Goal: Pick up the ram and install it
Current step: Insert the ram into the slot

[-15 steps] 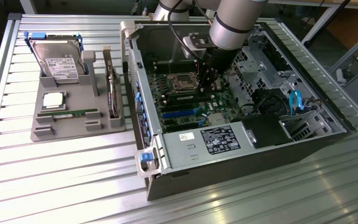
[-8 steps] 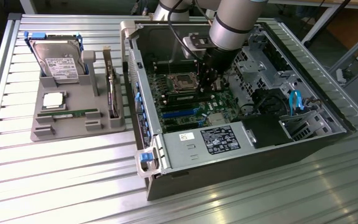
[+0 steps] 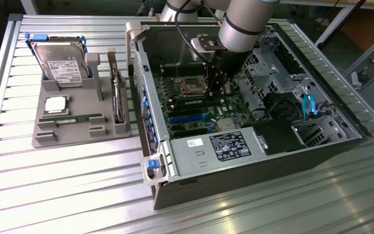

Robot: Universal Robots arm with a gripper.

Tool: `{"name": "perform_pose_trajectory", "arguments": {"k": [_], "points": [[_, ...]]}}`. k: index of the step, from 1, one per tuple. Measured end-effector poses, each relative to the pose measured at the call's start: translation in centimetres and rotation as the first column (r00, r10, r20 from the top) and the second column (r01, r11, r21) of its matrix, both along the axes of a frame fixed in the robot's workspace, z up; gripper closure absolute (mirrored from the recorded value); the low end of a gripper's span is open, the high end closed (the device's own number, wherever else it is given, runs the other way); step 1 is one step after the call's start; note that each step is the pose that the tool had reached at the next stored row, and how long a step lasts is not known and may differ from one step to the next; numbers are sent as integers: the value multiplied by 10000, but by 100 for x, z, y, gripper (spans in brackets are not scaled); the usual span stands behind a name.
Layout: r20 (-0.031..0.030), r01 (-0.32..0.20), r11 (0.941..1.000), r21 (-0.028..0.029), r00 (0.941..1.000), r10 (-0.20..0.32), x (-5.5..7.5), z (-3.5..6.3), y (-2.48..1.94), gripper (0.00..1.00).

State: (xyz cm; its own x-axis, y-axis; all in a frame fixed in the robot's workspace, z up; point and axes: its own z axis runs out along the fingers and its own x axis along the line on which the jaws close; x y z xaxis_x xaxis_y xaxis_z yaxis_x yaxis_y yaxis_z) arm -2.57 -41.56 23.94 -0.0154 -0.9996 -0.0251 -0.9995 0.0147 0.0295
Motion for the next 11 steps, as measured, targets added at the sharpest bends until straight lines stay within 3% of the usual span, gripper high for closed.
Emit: {"name": "perform_pose_trajectory", "arguments": {"k": [11], "points": [[0, 85, 10000, 1, 10000, -85, 4, 16, 8, 89]]}}
